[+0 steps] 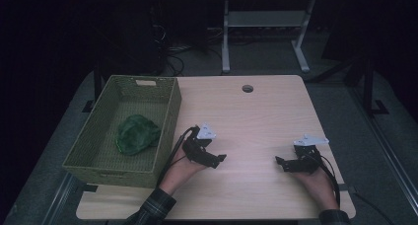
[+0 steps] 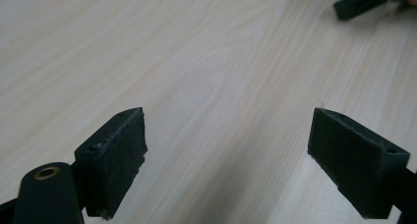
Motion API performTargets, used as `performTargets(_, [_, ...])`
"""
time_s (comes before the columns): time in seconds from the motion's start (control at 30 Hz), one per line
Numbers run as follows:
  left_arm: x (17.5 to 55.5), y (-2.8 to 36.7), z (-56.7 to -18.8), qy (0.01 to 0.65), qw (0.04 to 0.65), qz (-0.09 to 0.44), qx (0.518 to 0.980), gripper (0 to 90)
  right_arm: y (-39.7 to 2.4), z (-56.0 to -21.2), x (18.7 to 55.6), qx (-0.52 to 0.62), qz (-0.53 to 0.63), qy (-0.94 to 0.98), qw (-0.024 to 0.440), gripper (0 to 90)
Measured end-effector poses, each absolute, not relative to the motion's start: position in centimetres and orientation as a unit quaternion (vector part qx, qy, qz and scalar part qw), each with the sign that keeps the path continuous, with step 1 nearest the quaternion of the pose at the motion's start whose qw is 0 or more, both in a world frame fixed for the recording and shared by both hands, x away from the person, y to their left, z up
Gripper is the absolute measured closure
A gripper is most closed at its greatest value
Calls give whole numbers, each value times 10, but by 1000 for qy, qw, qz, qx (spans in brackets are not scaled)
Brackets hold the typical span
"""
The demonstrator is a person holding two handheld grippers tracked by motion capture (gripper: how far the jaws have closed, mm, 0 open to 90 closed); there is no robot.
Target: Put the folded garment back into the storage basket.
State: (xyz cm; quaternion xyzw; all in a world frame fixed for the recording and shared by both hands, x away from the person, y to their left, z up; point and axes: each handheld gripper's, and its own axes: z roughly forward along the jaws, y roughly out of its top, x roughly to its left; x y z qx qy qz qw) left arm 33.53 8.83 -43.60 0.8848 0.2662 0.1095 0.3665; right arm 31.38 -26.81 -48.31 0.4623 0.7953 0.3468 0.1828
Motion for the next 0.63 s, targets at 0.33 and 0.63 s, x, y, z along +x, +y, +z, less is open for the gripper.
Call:
performTargets(0.33, [339,82,-474,273,347,109,891,129,-268,-483,314,462,347,795,183,104])
performTargets(0.63, [336,85,-477,269,366,114,883,129,-268,-483,314,462,347,795,183,103])
